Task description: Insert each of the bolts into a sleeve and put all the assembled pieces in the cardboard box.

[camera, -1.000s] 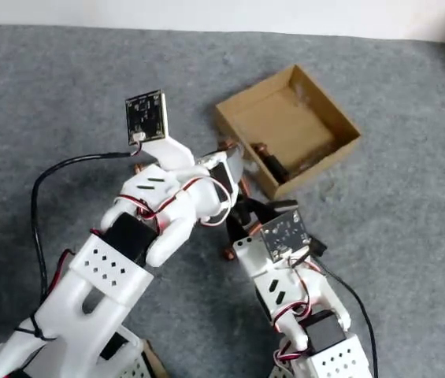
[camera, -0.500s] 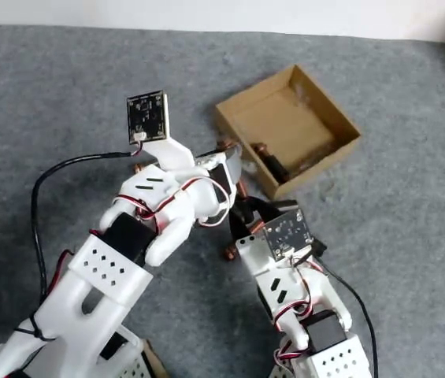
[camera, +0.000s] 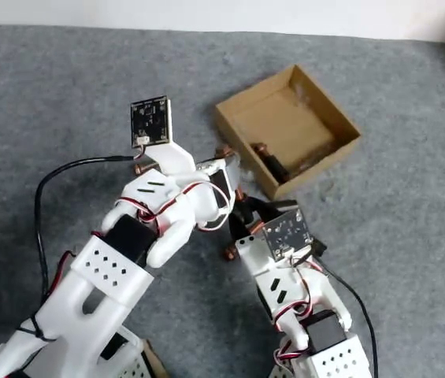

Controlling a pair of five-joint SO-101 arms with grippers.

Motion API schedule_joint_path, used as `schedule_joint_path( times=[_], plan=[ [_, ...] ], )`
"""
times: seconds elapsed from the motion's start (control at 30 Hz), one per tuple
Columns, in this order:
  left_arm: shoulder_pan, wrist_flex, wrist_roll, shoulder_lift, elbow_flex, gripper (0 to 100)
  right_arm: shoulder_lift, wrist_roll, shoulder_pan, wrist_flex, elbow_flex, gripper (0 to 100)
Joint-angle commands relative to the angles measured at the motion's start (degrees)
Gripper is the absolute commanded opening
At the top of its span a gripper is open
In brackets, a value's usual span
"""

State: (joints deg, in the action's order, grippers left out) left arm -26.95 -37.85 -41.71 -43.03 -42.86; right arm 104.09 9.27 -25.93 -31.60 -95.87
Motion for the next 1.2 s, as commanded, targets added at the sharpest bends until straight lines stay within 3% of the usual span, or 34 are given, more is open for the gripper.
schedule_joint_path(
  times=[0.0, 0.23, 0.83, 0.93, 1.17],
  plan=[
    [-0.9, 0.0, 0.8, -1.8, 0.2, 1, 1.2, 0.5, 1.0, 1.1, -4.4, 0.6],
    [-7.3, -0.2, 0.7, -2.2, -5.6, 1, 1.2, 0.4, 2.8, 1.1, -4.4, 0.6],
    [-7.7, 0.2, 0.7, -2.3, -15.0, 2, 1.2, 0.4, 3.5, 1.1, -4.8, 0.6],
    [-7.8, 0.0, 0.8, -2.3, -15.3, 9, 1.2, 0.4, 3.5, 1.1, -4.8, 0.6],
    [-7.7, -0.1, 0.6, -2.3, -18.2, 41, 1.2, 0.4, 3.5, 1.1, -4.8, 0.6]
  ],
)
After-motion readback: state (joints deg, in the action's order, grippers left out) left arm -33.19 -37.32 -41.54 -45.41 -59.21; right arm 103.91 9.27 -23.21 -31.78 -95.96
